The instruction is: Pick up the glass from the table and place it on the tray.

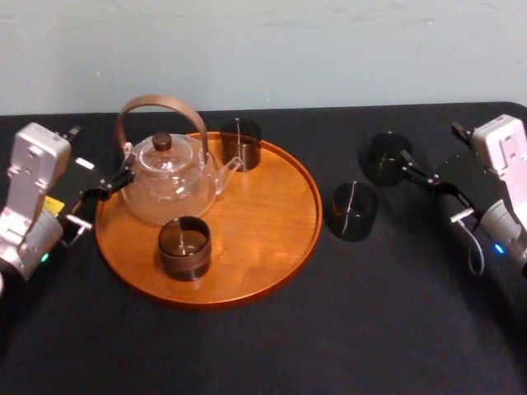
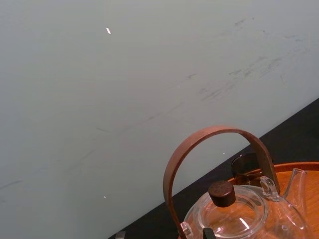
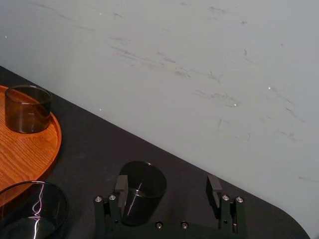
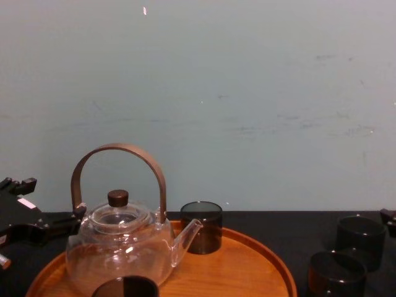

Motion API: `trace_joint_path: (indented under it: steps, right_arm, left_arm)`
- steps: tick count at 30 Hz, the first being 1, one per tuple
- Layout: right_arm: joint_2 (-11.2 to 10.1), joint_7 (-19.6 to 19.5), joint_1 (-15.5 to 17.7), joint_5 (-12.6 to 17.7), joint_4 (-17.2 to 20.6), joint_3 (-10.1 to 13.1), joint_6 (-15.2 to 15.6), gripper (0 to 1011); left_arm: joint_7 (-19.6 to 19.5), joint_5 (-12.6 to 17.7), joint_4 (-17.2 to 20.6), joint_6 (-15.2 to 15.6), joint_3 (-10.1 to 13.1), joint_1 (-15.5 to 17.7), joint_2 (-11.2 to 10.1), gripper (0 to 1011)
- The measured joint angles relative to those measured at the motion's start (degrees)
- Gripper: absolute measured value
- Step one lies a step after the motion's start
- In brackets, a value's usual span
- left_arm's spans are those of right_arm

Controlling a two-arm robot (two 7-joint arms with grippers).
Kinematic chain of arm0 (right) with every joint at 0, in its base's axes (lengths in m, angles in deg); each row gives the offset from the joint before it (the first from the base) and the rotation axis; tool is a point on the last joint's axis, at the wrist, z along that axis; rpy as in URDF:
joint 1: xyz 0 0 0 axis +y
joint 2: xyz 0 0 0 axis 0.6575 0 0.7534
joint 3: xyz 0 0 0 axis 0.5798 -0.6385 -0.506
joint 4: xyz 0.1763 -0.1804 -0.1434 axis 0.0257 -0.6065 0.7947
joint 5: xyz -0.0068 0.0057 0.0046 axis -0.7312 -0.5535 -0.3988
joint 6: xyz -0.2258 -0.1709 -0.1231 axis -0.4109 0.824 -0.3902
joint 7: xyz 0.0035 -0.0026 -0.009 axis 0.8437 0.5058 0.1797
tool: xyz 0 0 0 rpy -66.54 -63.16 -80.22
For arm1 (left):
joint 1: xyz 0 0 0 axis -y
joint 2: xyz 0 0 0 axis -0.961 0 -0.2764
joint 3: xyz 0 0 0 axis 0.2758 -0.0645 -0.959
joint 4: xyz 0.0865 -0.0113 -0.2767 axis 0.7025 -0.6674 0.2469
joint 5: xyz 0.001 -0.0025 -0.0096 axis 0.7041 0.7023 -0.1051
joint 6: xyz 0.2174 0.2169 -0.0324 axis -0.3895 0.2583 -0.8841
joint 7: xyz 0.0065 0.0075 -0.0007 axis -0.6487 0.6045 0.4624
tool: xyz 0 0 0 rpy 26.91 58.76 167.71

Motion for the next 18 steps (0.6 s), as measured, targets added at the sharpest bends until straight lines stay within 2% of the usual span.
trace_joint_path:
  steps: [18]
  right_arm:
    - [0.0, 0.0, 0.0, 0.0, 0.0, 0.0, 0.0, 1002]
  left_arm:
    - [0.0, 0.0, 0.0, 0.0, 0.0, 0.0, 0.0, 1010]
